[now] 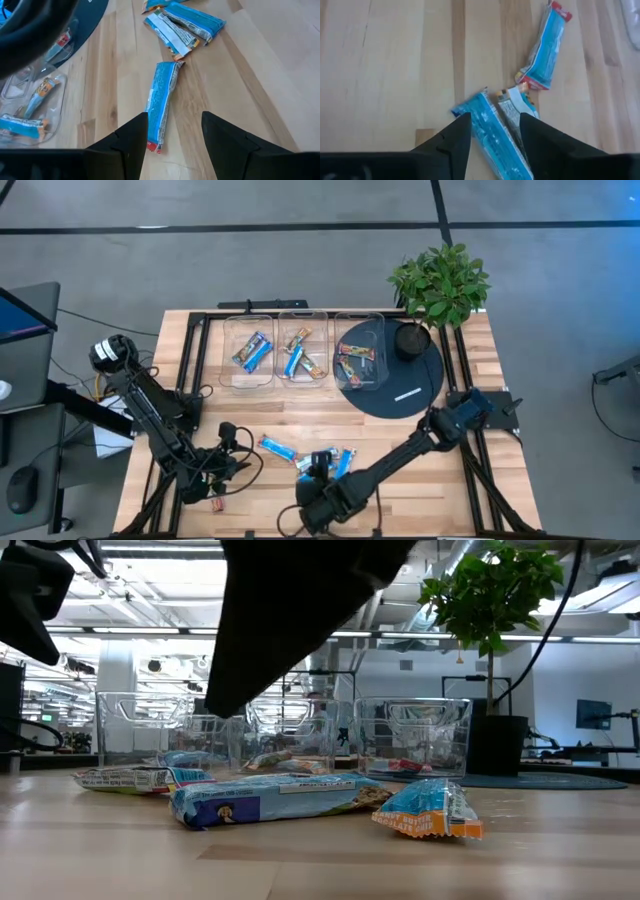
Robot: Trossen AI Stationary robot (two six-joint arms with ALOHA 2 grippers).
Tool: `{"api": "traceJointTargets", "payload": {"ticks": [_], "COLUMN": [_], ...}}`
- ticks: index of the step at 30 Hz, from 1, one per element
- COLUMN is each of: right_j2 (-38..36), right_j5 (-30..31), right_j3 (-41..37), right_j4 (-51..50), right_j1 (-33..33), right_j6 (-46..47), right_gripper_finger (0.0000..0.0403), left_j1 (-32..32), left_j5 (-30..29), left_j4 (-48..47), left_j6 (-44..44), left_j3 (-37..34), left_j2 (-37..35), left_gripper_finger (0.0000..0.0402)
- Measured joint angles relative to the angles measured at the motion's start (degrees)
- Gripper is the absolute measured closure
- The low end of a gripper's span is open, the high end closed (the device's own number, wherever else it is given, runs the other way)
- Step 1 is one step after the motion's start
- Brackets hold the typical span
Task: Pick and place Granola Bars by type
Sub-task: Move the granola bars to the middle left of the table
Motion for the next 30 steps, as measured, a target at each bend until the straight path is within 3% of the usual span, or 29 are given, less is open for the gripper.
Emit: {"api": "traceJointTargets", "payload": {"ticks": [14, 30], "right_j2": [0.85, 0.83], "right_j5": [-11.48, -15.07], "right_j3": [0.11, 0.07], "right_j4": [-1.49, -6.14], "right_j1": [-3.13, -7.0], "right_j6": [-4.0, -9.04], "right_gripper_finger": [0.0253, 0.0196], "left_j1": [-0.02, -0.02], "left_j5": [1.78, 2.46], "left_j4": [-0.07, -0.09], "left_j6": [-1.58, -2.6], "left_j3": [0.0, 0.0], "left_j2": [-0.02, -0.02], "left_gripper_finger": [0.0221, 0.0221]}}
